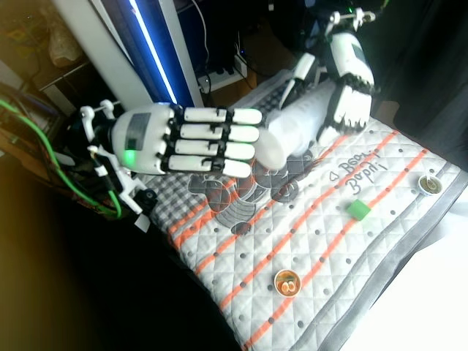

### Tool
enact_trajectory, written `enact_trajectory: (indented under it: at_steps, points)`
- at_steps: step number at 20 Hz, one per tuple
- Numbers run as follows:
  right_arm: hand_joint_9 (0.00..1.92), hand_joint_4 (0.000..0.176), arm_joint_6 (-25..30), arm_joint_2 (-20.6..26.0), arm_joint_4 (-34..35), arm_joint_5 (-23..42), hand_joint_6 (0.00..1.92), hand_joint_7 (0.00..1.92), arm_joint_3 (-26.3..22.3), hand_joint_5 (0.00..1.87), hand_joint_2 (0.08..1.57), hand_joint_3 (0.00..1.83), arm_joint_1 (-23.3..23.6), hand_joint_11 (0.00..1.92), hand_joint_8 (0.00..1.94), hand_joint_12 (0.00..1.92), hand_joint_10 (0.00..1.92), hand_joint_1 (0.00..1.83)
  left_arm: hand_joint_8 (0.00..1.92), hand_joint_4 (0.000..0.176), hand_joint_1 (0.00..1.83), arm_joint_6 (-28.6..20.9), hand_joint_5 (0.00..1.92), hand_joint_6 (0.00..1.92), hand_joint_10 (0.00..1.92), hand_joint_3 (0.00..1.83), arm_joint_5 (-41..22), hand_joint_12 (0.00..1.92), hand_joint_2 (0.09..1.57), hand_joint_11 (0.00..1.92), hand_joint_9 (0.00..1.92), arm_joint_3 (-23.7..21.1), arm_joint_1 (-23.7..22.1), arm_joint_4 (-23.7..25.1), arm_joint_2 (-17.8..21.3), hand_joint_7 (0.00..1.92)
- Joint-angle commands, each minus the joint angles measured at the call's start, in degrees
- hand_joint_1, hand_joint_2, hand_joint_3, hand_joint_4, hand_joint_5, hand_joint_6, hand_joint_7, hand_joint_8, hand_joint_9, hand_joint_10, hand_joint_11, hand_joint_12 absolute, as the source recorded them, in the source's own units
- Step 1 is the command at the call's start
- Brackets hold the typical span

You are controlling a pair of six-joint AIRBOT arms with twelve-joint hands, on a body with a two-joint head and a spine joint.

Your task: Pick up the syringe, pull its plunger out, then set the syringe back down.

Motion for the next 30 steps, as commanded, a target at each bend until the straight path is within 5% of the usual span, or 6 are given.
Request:
enact_trajectory:
  at_steps: [1, 18, 24, 27, 28, 30]
  points:
    - [0.08, 0.000, 0.51, 0.03, -1.29, 7.90, 0.01, 0.07, 0.07, 0.07, 0.92, 0.00, 1.28, 0.00, 0.00, 0.48, 0.01, 0.78, 1.40, 0.000, 1.20, -1.26, 0.93, 1.01, 1.55, 0.00, 9.56, 1.92, 1.18, 0.60, 0.66, -0.50, -0.37, 1.71, 0.45, 0.80]
    - [0.17, 0.000, 2.39, -3.54, -7.25, 4.50, 0.01, 0.15, 1.01, 0.18, 0.85, 0.00, 5.49, 0.00, 0.00, 0.95, 0.00, 0.99, 1.40, 0.000, 1.24, -4.57, 0.95, 0.89, 1.60, 0.00, 12.86, 1.92, 1.16, 0.80, 0.84, -3.21, 0.74, 5.25, 1.17, 0.87]
    - [0.36, 0.000, 2.58, -4.45, -8.68, 3.17, 0.05, 0.37, 1.64, 0.39, 0.85, 0.01, 6.84, 0.00, 0.04, 1.30, 0.07, 1.18, 1.24, 0.000, 1.22, -4.63, 0.98, 0.92, 1.27, 0.00, 12.74, 1.91, 1.14, 0.47, 0.77, -3.30, 0.72, 5.54, 0.82, 0.89]
    - [0.51, 0.000, 2.58, -4.84, -8.97, 2.67, 0.16, 0.68, 1.89, 0.65, 0.99, 0.01, 7.20, 0.28, 0.16, 1.43, 0.64, 1.27, 1.23, 0.000, 1.21, -4.73, 0.98, 0.99, 1.22, 0.00, 12.86, 1.92, 1.15, 0.06, 0.61, -3.29, 0.72, 5.54, 0.73, 0.85]
    - [0.77, 0.000, 2.58, -4.89, -8.97, 2.63, 1.17, 0.80, 1.94, 0.77, 1.18, 0.01, 7.22, 0.66, 1.25, 1.54, 1.32, 1.32, 1.20, 0.000, 1.22, -4.77, 1.02, 0.92, 1.27, 0.00, 12.92, 1.92, 1.13, 0.29, 0.67, -3.29, 0.72, 5.54, 0.72, 0.88]
    - [0.78, 0.000, 2.58, -4.92, -8.97, 2.62, 1.19, 0.83, 1.98, 0.80, 1.18, 0.00, 7.24, 0.69, 1.26, 1.70, 1.44, 1.35, 1.18, 0.003, 1.22, -4.83, 0.99, 0.95, 1.21, 0.00, 13.09, 1.80, 1.13, 0.43, 0.72, -3.28, 0.73, 5.53, 0.72, 0.90]
